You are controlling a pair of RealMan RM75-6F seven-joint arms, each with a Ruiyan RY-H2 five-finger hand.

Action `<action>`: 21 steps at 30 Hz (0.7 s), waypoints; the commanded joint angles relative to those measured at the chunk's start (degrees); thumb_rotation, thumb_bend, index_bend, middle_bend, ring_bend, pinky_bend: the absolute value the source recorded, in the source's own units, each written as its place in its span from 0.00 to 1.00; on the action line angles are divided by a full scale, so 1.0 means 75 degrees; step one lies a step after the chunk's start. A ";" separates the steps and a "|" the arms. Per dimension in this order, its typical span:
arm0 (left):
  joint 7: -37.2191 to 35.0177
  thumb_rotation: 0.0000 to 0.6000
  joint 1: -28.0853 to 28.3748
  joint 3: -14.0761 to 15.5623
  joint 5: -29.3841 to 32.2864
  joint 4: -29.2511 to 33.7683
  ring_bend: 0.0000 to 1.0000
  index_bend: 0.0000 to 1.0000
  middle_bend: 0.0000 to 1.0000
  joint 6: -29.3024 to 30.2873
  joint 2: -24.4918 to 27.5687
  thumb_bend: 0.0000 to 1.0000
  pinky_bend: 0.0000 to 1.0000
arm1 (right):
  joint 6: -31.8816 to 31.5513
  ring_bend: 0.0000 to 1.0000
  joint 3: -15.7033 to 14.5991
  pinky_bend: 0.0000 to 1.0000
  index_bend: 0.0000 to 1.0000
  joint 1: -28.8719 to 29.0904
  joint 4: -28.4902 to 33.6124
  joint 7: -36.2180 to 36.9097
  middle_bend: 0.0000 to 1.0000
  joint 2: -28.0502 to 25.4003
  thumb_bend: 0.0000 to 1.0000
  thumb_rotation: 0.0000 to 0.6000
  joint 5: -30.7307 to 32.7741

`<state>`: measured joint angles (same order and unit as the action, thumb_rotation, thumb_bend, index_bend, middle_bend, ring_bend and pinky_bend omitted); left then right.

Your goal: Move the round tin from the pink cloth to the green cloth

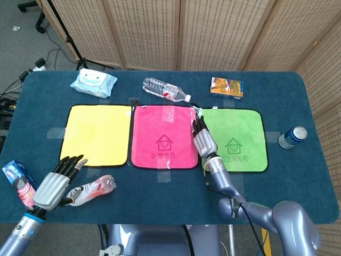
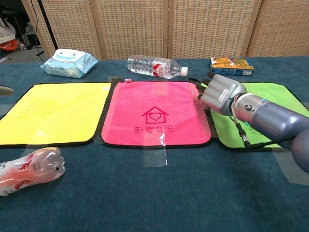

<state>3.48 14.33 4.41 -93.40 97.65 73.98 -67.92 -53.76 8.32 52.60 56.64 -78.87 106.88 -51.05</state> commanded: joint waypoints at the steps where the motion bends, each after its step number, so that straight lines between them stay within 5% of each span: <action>1: -0.0006 1.00 -0.0003 0.0003 -0.0017 0.0005 0.00 0.00 0.00 0.0016 -0.0001 0.33 0.00 | -0.0048 0.00 -0.0026 0.03 0.13 -0.0073 -0.0060 -0.0089 0.03 -0.0034 0.78 1.00 0.0163; 21: 0.0014 1.00 0.0004 -0.0003 0.0013 -0.0016 0.00 0.00 0.00 -0.0003 -0.0030 0.33 0.01 | -0.0348 0.00 -0.0047 0.03 0.13 -0.0359 -0.0074 -0.0309 0.03 -0.0443 0.78 1.00 0.0912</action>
<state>3.59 14.36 4.40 -93.30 97.53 73.95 -68.15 -56.20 8.09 50.06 55.83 -81.30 103.81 -44.24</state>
